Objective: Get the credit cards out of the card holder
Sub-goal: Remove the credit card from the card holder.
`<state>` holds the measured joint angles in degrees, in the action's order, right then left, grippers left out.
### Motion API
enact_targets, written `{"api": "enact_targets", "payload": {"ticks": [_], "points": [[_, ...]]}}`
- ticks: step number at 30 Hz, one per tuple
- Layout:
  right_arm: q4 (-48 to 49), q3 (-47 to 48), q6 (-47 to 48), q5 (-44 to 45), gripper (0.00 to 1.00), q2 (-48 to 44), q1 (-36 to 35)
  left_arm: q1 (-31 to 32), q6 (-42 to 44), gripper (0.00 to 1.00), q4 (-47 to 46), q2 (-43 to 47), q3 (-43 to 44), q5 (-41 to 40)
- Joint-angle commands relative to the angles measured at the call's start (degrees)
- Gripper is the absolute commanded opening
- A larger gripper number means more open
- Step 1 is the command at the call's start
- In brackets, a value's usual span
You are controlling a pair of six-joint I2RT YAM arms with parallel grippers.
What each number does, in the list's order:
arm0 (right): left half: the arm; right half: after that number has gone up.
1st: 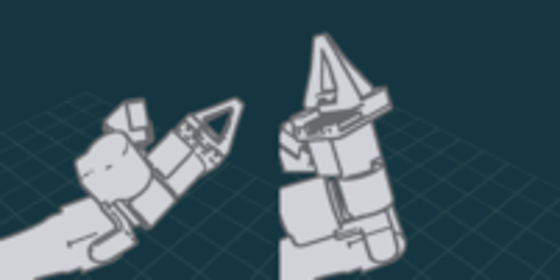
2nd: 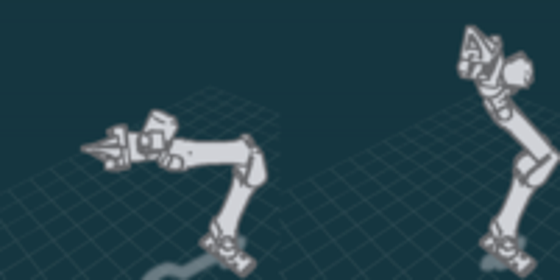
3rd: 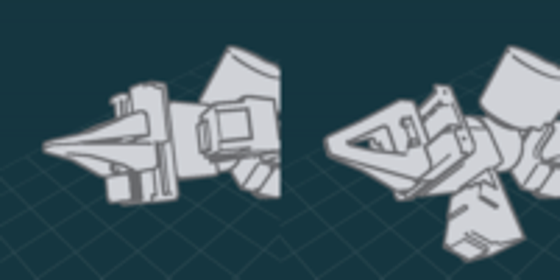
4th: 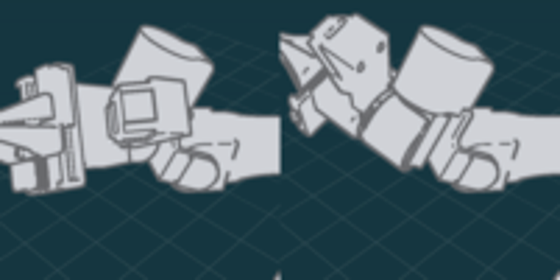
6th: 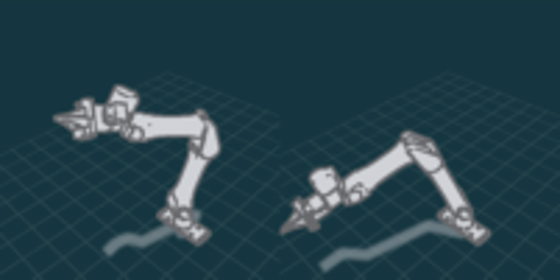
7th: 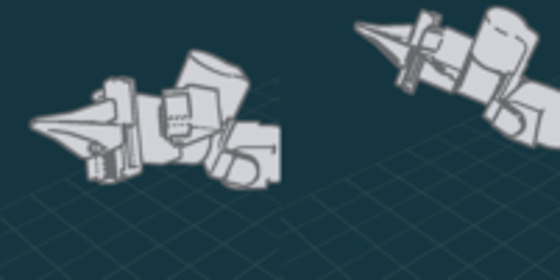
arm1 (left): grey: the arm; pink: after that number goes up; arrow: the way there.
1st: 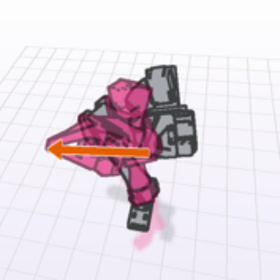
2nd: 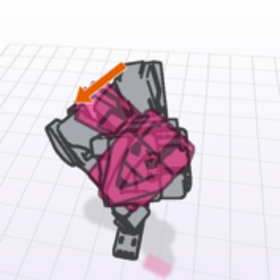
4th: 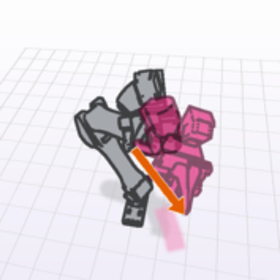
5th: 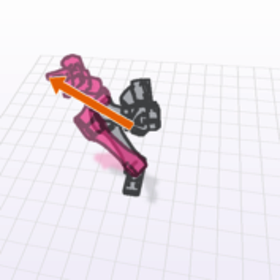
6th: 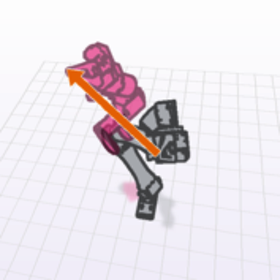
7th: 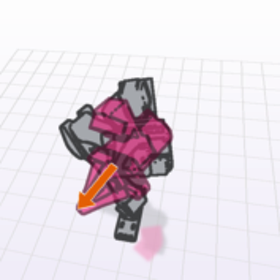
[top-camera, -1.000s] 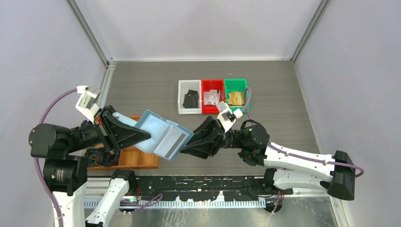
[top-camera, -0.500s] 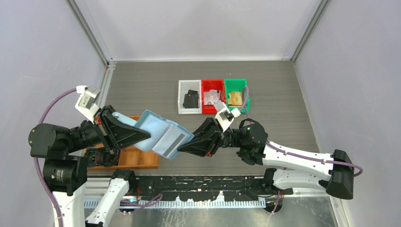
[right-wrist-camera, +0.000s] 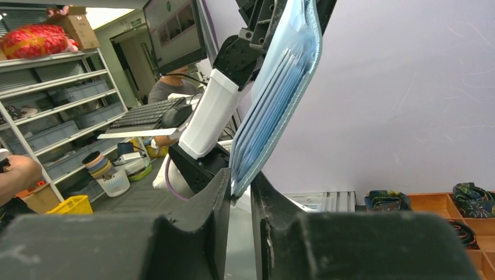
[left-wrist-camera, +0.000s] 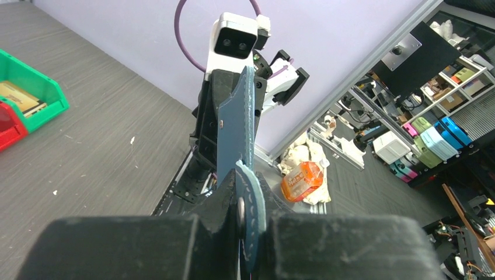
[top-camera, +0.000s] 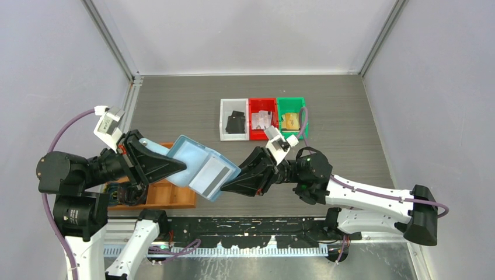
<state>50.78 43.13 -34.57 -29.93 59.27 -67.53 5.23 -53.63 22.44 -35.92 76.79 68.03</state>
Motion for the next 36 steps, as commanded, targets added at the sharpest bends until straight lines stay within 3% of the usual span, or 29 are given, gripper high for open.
{"api": "enact_targets", "payload": {"ticks": [1,11,13,14,18,21,27,32,36], "points": [[1.14,3.15,0.99,0.18,0.22,-1.65,-0.47,-0.14,0.98,0.00,-1.04,-0.38,0.46,-1.67],[-8.33,5.99,3.37,8.58,0.11,-1.35,-0.62,-0.14,1.25,0.00,-0.76,-0.28,0.08,-1.88],[-11.54,7.31,3.93,11.55,0.18,-1.03,-0.75,-0.13,2.30,0.00,-0.61,0.00,-0.18,-1.89],[-12.94,7.70,3.97,13.83,0.27,-0.93,-0.84,-0.11,2.95,0.00,-0.46,0.23,-0.47,-1.93],[-14.40,8.88,4.25,17.89,0.36,0.42,-1.04,-0.13,6.41,0.00,1.59,1.05,-1.36,-1.83],[-14.19,9.86,4.59,18.30,0.40,1.66,-1.45,-0.14,7.71,0.00,2.54,1.31,-1.71,-1.68],[-16.16,13.89,6.55,13.40,0.64,4.18,-1.89,-0.12,12.74,0.00,6.19,1.42,-2.23,-1.43],[-26.07,19.65,10.74,7.91,0.69,6.09,-2.16,-0.13,19.39,0.00,11.76,1.72,-2.89,-0.98],[-28.62,21.37,12.98,7.77,0.67,6.74,-2.17,-0.13,18.92,0.00,12.26,2.19,-3.75,0.13]]}}
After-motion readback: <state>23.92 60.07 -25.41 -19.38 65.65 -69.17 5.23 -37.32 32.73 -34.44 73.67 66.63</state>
